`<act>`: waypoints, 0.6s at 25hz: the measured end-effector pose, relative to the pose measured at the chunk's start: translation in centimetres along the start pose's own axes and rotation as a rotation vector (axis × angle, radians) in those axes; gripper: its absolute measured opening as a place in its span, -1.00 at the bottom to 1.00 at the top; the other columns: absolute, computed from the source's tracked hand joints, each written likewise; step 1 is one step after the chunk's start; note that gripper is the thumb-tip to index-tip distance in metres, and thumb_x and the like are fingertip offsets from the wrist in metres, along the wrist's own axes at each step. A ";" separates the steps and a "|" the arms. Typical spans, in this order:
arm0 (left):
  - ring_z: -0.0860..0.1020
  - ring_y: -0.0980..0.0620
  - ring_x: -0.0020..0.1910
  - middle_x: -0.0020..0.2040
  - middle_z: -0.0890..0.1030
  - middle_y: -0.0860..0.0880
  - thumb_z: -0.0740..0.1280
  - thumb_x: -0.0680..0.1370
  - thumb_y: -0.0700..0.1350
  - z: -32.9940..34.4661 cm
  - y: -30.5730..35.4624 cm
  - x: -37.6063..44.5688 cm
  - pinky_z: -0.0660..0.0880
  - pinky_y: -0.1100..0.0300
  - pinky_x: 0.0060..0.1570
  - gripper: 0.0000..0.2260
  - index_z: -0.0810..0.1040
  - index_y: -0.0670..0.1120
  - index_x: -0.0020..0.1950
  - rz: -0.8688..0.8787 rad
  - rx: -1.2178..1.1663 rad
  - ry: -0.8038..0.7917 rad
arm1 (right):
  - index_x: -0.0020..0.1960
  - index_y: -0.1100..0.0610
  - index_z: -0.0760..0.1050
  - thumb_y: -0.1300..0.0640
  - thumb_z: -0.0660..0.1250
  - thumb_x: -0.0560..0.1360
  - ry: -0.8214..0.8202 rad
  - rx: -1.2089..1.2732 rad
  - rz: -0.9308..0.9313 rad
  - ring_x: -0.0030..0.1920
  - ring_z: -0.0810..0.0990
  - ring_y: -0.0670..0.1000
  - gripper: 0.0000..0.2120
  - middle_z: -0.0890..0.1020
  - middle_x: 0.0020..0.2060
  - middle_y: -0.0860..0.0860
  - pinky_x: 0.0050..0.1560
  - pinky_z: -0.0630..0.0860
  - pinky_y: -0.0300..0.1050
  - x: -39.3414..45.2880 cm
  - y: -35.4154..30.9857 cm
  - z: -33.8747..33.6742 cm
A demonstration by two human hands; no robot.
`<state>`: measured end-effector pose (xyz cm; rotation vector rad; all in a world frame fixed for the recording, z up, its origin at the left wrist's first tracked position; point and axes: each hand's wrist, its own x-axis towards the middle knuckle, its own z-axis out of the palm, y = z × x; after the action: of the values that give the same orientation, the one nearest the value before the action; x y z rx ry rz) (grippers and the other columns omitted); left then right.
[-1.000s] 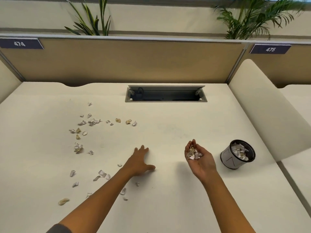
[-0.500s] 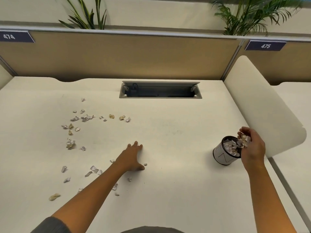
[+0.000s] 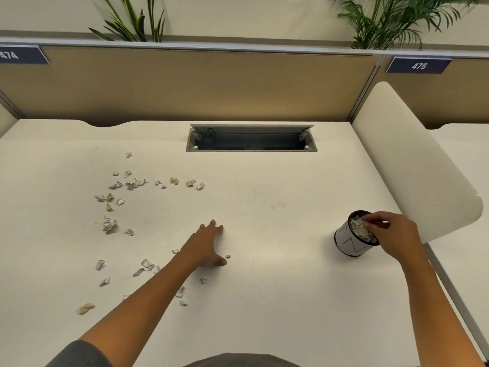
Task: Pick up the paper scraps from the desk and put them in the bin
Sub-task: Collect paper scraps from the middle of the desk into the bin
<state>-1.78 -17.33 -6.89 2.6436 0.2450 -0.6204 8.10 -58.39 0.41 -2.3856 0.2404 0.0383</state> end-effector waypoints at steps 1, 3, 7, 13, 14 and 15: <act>-0.03 -0.06 0.59 0.61 -0.05 0.02 0.51 0.37 0.11 0.0 0.0 0.0 0.12 0.04 0.52 -0.07 0.04 0.02 0.59 0.001 0.000 0.001 | -0.12 -0.01 0.68 0.21 0.50 0.42 -0.020 -0.044 0.007 -0.09 0.63 0.02 -0.88 0.70 -0.11 0.05 -0.14 0.52 -0.15 0.0 -0.1 0.3; -0.03 -0.06 0.59 0.61 -0.05 0.03 0.51 0.37 0.12 0.0 -0.1 0.0 0.13 0.04 0.51 -0.06 0.05 0.02 0.59 0.001 -0.001 0.001 | -0.09 0.07 0.71 0.23 0.53 0.38 -0.013 -0.145 0.013 -0.02 0.64 0.14 -0.87 0.70 -0.06 0.11 -0.04 0.54 -0.07 0.1 -0.3 1.0; 0.00 -0.05 0.58 0.61 -0.04 0.03 0.52 0.36 0.13 0.0 -0.1 0.1 0.14 0.04 0.51 -0.06 0.05 0.01 0.59 0.009 0.003 0.000 | -0.10 0.12 0.73 0.29 0.43 0.43 -0.002 -0.327 0.012 -0.03 0.62 0.26 -0.86 0.68 -0.01 0.20 -0.08 0.53 -0.05 0.7 -1.4 2.0; 0.00 -0.04 0.58 0.61 -0.04 0.04 0.51 0.37 0.15 0.0 -0.6 -0.2 0.15 0.02 0.51 -0.07 0.05 0.04 0.59 0.024 0.001 -0.002 | -0.06 0.14 0.72 0.28 0.42 0.44 0.111 -0.307 0.068 -0.10 0.63 0.25 -0.86 0.69 -0.05 0.19 -0.12 0.58 -0.01 0.4 -2.3 1.7; -0.03 -0.04 0.59 0.61 -0.06 0.05 0.50 0.37 0.16 0.0 -0.6 -0.3 0.13 0.02 0.51 -0.07 0.04 0.05 0.59 0.027 -0.003 -0.007 | -0.06 0.14 0.71 0.28 0.40 0.45 0.186 -0.283 0.054 -0.15 0.63 0.24 -0.86 0.70 -0.10 0.17 -0.16 0.57 -0.03 0.2 -2.4 1.5; -0.05 -0.03 0.59 0.61 -0.07 0.05 0.49 0.38 0.16 0.0 -0.6 -0.4 0.13 0.02 0.52 -0.08 0.03 0.05 0.59 0.029 -0.006 -0.012 | -0.07 0.13 0.70 0.26 0.38 0.46 0.243 -0.262 0.030 -0.18 0.62 0.21 -0.86 0.71 -0.13 0.13 -0.19 0.53 -0.06 0.0 -2.7 1.4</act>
<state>-2.26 -16.78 -6.94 2.6324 0.2035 -0.6252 8.65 -55.50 1.15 -2.6467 0.4077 -0.2201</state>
